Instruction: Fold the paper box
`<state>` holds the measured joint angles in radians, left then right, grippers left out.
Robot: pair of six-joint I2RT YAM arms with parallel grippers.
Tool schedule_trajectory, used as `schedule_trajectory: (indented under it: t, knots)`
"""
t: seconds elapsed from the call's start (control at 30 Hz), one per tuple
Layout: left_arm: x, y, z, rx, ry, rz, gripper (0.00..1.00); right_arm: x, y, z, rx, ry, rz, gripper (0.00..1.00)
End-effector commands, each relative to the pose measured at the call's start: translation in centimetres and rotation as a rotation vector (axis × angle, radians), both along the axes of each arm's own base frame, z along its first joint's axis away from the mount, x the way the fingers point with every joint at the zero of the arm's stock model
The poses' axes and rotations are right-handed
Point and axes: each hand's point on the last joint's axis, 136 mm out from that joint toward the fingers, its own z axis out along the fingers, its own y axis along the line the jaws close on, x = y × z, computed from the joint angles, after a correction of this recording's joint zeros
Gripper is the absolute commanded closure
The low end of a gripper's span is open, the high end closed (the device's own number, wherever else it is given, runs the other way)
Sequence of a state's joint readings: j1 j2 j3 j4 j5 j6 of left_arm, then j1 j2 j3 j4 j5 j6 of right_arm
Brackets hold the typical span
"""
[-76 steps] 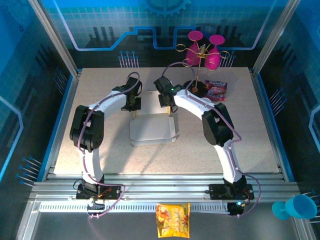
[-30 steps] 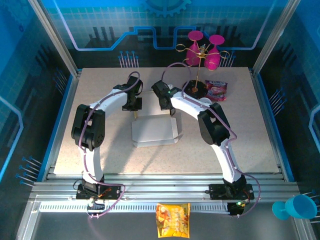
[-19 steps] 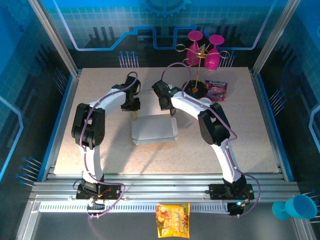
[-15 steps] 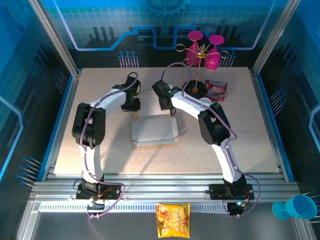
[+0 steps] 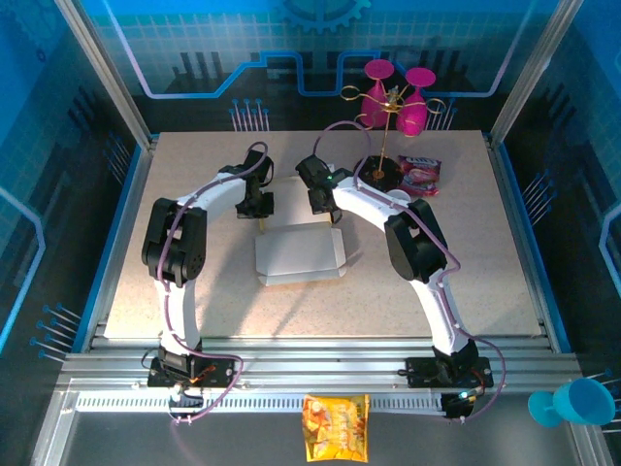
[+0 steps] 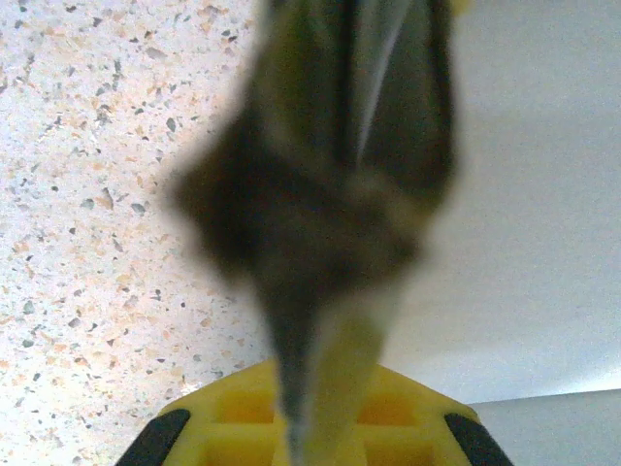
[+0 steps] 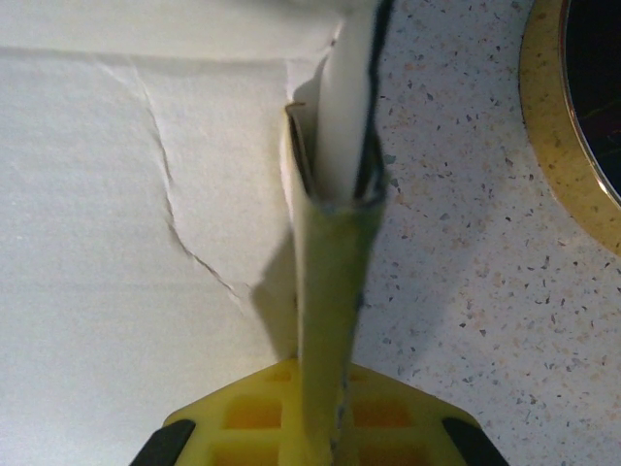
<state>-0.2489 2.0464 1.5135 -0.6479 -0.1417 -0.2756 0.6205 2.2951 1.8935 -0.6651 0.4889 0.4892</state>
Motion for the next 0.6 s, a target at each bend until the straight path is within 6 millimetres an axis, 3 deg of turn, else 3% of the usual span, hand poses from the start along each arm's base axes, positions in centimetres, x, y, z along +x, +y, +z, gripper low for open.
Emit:
schedule_trajectory:
  t: [0.0, 0.17, 0.37, 0.4, 0.47, 0.57]
  knots:
    - [-1.2, 2.4, -1.1, 0.124, 0.068, 0.049, 1.0, -1.3, -1.5, -1.5, -0.052, 0.079, 0.002, 1.0]
    - [-1.8, 3.3, -1.1, 0.223, 0.09, 0.103, 1.0, -1.4, -1.2, -1.6, -0.05, 0.083, 0.002, 1.0]
    - [-1.5, 2.0, -0.3, 0.204, 0.052, 0.1, 1.0, -1.3, -1.0, -1.7, -0.048, 0.076, 0.016, 1.0]
    - [-1.4, 1.7, 0.2, 0.181, 0.039, 0.104, 0.95, -1.3, -0.9, -1.6, -0.044, 0.07, 0.021, 1.0]
    - [-1.1, 1.0, 1.4, 0.128, 0.01, 0.11, 0.74, -1.3, -0.9, -1.6, -0.039, 0.057, 0.03, 1.0]
    - [-1.0, 0.2, 3.1, 0.07, -0.021, 0.121, 0.6, -1.2, -0.8, -1.4, -0.028, 0.041, 0.033, 1.0]
